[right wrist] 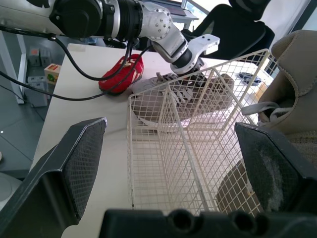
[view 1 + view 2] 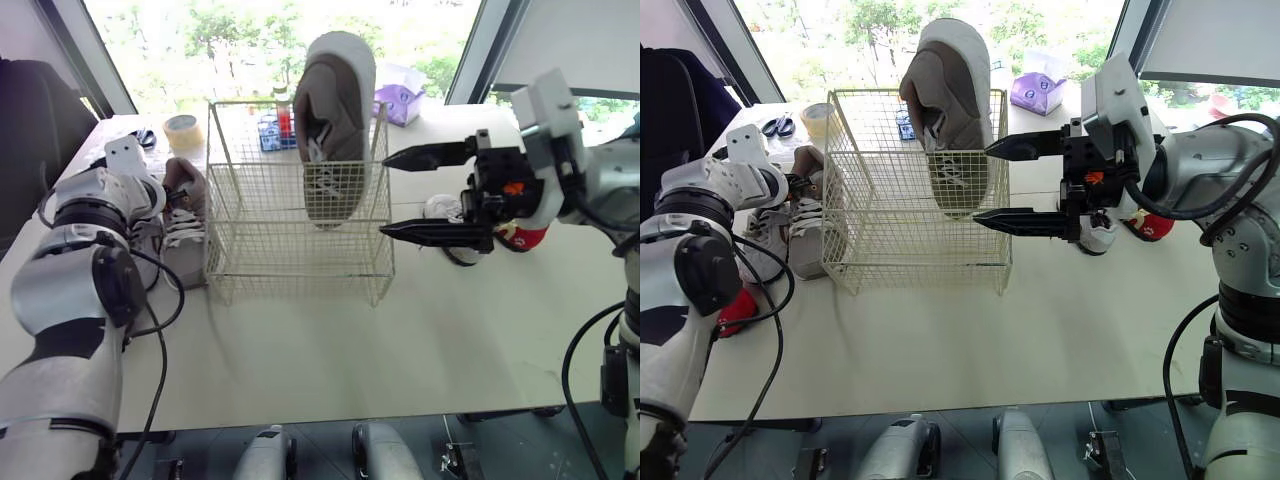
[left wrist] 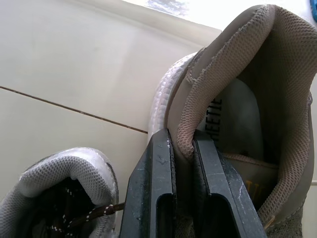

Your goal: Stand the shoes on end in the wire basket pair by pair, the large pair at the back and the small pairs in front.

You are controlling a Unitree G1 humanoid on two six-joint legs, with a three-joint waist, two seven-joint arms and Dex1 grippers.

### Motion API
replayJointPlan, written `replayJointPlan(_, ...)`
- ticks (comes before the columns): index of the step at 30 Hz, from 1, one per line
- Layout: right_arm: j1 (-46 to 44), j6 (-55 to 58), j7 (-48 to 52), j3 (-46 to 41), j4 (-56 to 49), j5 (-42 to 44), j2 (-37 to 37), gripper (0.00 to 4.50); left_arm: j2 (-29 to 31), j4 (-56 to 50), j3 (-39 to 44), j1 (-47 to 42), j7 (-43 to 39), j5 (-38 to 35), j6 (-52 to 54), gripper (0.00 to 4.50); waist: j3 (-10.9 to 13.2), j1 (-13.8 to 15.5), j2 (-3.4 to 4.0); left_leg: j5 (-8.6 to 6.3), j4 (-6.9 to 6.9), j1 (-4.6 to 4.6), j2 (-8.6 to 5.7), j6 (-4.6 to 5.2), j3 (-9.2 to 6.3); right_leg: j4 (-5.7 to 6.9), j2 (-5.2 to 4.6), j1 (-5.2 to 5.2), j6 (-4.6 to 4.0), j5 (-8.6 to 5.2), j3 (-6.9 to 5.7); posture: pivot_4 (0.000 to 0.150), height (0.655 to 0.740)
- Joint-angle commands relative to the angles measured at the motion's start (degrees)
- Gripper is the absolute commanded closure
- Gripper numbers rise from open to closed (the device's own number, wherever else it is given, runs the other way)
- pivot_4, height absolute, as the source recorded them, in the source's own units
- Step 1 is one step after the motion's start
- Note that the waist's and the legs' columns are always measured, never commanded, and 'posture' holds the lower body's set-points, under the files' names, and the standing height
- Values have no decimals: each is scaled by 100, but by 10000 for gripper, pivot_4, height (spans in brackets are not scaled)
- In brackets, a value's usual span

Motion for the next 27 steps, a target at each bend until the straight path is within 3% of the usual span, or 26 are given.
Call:
replayJointPlan(1, -55, -115, -79, -106, -46, 69, -16, 0, 377, -407, 210, -715, -63, -219, 196, 44745, 1, -3, -22, 0, 0, 0, 0, 0, -1, 0, 0, 0, 0, 0, -1, 1500, 7400)
replayJointPlan(9, -109, -312, 43, 101, 245, -23, 83, 0, 823, -803, 394, -465, 47, -482, 1864, 44745, -3, -42, -25, -3, -5, 7, 0, 4, 9, 1, -3, 0, 2, 1, 1, 1500, 7400)
replayJointPlan(16, -103, -415, 42, 184, 325, -4, 170, 0, 1061, -1782, 571, -48, 347, -598, 3312, 44745, -4, -35, -51, -2, -2, -2, 4, 2, 2, 11, -1, -4, 2, 1, 0, 1500, 7400)
replayJointPlan(20, -85, -531, 17, 235, 421, -75, 317, 0, 689, -2693, 698, 563, 308, -749, 4344, 44745, -10, -25, -50, -2, -3, -1, 3, 2, 3, 8, -5, -3, 1, 1, 2, 1500, 7400)
replayJointPlan(24, -108, -629, -26, 321, 474, -187, 418, 0, 222, -3545, 843, 1123, 370, -758, 4710, 44745, -15, 20, -56, 1, 4, 6, 2, -2, 0, 9, -7, 2, 1, 1, 2, 1500, 7400)
replayJointPlan(27, -103, -637, -69, 306, 469, -204, 436, 0, -3, -4035, 733, 1490, 394, -659, 4838, 33919, -17, 23, -55, 1, 17, 5, 2, -4, -7, 12, -10, 7, 1, 1, 2, 1500, 7400)
